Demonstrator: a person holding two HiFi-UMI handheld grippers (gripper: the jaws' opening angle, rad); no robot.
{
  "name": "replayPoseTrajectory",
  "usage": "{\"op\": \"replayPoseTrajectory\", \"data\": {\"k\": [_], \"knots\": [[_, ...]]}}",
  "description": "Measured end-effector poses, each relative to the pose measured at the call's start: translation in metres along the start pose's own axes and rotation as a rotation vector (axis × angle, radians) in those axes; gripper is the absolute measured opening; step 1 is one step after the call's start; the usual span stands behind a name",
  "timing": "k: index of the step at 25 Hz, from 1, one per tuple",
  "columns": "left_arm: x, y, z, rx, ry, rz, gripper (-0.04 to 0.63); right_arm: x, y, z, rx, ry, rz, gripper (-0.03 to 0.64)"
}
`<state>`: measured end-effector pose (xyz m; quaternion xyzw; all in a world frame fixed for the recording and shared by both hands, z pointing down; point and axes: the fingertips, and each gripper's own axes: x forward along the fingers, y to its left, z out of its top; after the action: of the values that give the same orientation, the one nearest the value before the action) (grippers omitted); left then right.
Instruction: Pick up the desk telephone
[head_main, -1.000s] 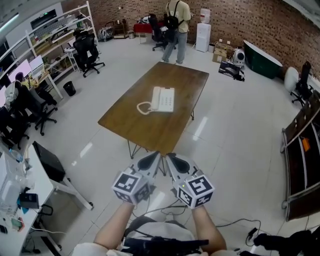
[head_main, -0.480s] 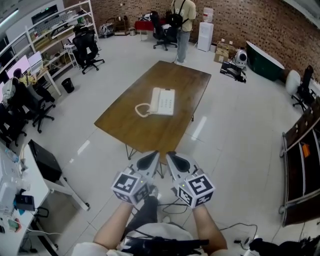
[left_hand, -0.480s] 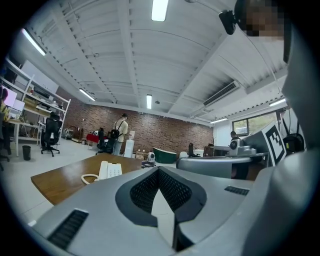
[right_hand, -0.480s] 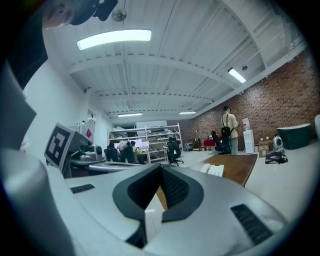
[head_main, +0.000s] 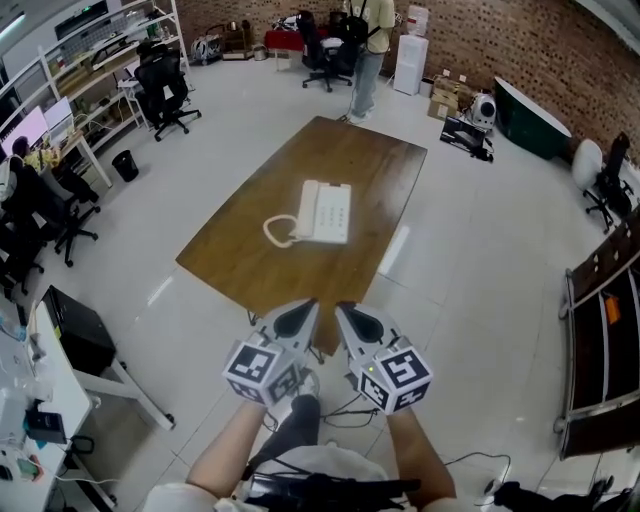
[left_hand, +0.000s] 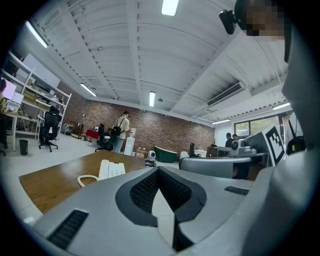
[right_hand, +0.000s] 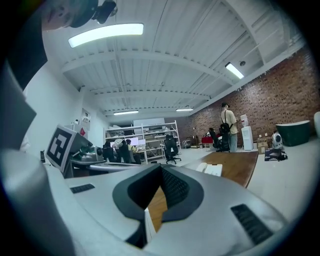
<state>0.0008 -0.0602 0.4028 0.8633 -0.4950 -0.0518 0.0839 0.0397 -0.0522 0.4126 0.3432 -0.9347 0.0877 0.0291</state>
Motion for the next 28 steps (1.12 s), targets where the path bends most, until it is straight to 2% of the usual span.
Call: {"op": "replayPoseTrajectory", "data": {"k": [15, 28], "knots": [[0.096, 0.088, 0.014, -0.048, 0.023, -0.069, 0.000, 0.100, -0.069, 0.019, 0.030, 0.031, -0.025, 0.002], [0.161, 0.147, 0.004, -0.084, 0.070, -0.129, 0.000, 0.170, -0.121, 0.012, 0.078, 0.072, -0.069, 0.003]]}}
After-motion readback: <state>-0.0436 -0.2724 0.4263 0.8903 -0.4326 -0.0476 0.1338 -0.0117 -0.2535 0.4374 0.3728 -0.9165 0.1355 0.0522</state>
